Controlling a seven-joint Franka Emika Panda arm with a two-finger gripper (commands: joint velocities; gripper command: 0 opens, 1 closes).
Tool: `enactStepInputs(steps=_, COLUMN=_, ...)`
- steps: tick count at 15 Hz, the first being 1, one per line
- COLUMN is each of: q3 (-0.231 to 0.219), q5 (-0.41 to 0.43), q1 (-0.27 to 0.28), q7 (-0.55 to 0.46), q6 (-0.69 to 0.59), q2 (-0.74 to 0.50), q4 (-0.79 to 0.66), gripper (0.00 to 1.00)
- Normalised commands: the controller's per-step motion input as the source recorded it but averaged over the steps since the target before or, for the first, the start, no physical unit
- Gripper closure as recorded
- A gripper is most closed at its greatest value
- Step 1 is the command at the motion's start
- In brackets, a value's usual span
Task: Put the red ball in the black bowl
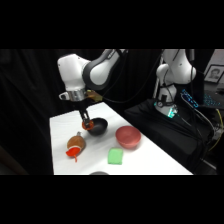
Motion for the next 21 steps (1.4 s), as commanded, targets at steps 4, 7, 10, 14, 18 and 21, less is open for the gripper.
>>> enactStepInputs(steps=4, q3=-0.09, q5=0.172, q1=-0.089, q7=-0.13, q6=0.14, q2=-0.3, q4=-0.38, gripper=0.95)
enactStepInputs(steps=7, q3=-0.113, q5=0.056, q1=-0.034, q7=-0.02, q6=0.24, q2=-0.24, q4=-0.37, gripper=0.95)
enactStepInputs(steps=10, q3=-0.086, q5=0.001, q1=-0.002, q7=0.05, q6=0.26, q2=-0.18, q4=-0.31, gripper=0.95)
enactStepInputs(steps=14, q3=-0.051, q5=-0.016, q1=0.013, q7=0.11, q6=0.33, q2=-0.09, q4=-0.24, gripper=0.95)
enactStepInputs(steps=18, q3=-0.031, q5=0.002, q1=0.012, q7=0.13, q6=0.38, q2=0.04, q4=-0.14, gripper=0.95)
enactStepInputs(steps=21, q3=-0.018, q5=0.008, q1=0.003, q7=0.11, q6=0.32, q2=0.09, q4=-0.06, gripper=0.94)
